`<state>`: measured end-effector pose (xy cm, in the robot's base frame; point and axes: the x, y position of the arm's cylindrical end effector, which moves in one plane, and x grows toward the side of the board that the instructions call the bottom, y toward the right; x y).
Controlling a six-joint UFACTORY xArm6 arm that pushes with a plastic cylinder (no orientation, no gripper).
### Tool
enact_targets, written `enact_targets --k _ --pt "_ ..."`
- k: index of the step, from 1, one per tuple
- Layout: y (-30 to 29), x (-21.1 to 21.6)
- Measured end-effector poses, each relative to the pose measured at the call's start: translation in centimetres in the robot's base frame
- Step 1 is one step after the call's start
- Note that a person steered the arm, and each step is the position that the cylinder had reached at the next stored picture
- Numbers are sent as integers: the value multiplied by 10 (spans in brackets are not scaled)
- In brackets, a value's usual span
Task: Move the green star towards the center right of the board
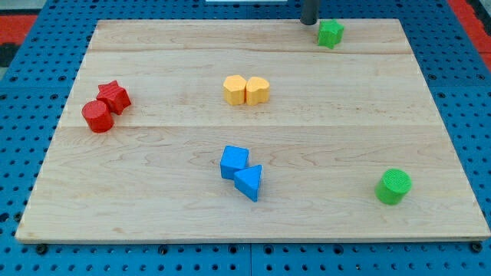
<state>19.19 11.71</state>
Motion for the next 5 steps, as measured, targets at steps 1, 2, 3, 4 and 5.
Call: enact_targets --k 1,2,3,4,5 --pt "0 0" --pt "4 0" --pt "5 0" --pt "5 0" --pt "7 0"
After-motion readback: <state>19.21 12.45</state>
